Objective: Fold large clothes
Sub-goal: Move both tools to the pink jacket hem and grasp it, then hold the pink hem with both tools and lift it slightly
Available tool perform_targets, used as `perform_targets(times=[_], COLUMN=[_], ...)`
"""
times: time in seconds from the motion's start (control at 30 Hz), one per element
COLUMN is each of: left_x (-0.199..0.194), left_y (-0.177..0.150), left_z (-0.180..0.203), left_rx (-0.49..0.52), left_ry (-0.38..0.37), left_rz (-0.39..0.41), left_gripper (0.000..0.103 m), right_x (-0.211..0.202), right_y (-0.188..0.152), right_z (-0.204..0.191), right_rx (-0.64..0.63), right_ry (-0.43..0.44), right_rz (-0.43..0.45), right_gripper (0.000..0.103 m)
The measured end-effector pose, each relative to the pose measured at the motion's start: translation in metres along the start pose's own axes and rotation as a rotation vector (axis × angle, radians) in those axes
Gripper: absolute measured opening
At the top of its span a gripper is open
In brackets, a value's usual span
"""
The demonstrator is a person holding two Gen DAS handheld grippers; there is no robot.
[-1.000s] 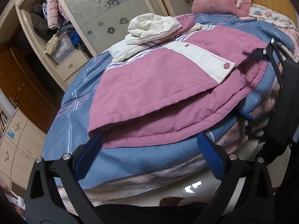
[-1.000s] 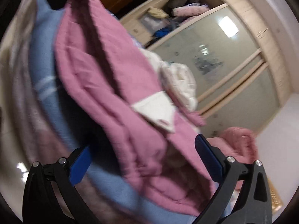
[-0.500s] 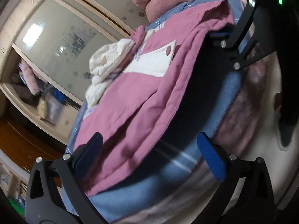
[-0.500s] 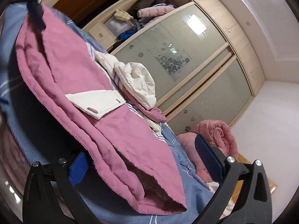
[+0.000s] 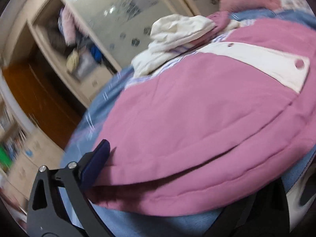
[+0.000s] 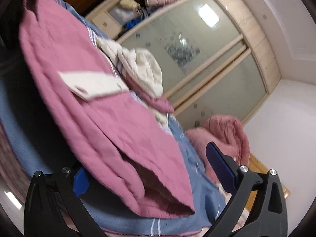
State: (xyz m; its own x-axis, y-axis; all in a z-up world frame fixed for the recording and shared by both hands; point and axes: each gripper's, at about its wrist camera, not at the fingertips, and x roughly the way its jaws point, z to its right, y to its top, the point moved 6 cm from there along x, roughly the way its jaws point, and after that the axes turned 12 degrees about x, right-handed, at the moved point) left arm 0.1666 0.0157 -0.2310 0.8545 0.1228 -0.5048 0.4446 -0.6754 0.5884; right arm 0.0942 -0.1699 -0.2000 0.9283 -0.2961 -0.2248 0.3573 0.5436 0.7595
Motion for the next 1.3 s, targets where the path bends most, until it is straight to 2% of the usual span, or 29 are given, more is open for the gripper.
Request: perform_targets(times=[0.07,0.2,0.27,0.33,0.43,0.53,0.63,0.87,1.03,1.3], left_x=[0.000,0.001,0.003,0.006,0.010,0.015,0.021,0.029,0.035,0.035], left_y=[-0.004,0.001,0.002,0.003,0.001,-0.002,-0.005,-0.012,-0.013,-0.014], left_z=[-0.006,-0.009,-0.009,-0.009,-0.012,-0.011,-0.009,-0.006,-0.008,-0.006], left_rx=[-0.055,-0.098,-0.126,-0.178,-0.261,-0.304,-0.304,-0.305,-0.348,-0.370], left_ry=[-0.037,-0.058,-0.067,-0.080,-0.120,-0.145,-0.147,-0.166,-0.194,-0.159], left_rz=[0.010,0.029,0.021,0.010,-0.012,-0.040,-0.072,-0.123,-0.135,-0.114], left_gripper=[0.092,0.088,0.088,0.088,0.084,0.076,0.067,0.063,0.063,0.064], right_x=[0.010,0.026,0.031,0.035,0.040,0.044,0.048,0.060,0.064,0.067], right_y=[-0.005,-0.007,-0.008,-0.010,-0.015,-0.021,-0.027,-0.038,-0.041,-0.042], right_z=[0.005,0.016,0.016,0.013,0.012,0.009,0.007,0.001,0.000,0.002], right_rx=[0.009,0.067,0.093,0.103,0.155,0.191,0.237,0.335,0.379,0.445], right_ry=[-0.008,-0.006,0.009,0.024,0.064,0.091,0.129,0.199,0.213,0.225], right_rz=[-0.043,-0.097,-0.119,-0.140,-0.182,-0.217,-0.258,-0.345,-0.362,-0.371], right_gripper=[0.102,0.101,0.092,0.071,0.049,0.031,0.018,0.014,0.014,0.014])
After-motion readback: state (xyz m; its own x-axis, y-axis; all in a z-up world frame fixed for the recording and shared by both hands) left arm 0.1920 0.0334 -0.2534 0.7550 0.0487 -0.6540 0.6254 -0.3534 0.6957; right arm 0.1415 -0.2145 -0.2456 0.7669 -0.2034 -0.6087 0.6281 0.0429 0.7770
